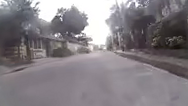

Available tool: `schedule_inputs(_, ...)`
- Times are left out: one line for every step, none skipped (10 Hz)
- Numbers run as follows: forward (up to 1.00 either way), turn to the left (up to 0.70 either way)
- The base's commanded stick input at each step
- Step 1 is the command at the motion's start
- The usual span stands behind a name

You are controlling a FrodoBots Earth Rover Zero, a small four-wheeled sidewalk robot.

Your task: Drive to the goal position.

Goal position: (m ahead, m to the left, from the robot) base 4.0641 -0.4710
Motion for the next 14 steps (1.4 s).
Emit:
schedule_inputs(1.0,-0.08)
schedule_inputs(1.0,-0.01)
schedule_inputs(1.0,0.0)
schedule_inputs(1.0,0.0)
schedule_inputs(1.0,0.0)
schedule_inputs(1.0,0.0)
schedule_inputs(1.0,0.0)
schedule_inputs(1.0,0.0)
schedule_inputs(1.0,0.0)
schedule_inputs(1.0,0.0)
schedule_inputs(1.0,-0.17)
schedule_inputs(1.0,-0.4)
schedule_inputs(1.0,-0.4)
schedule_inputs(1.0,-0.4)
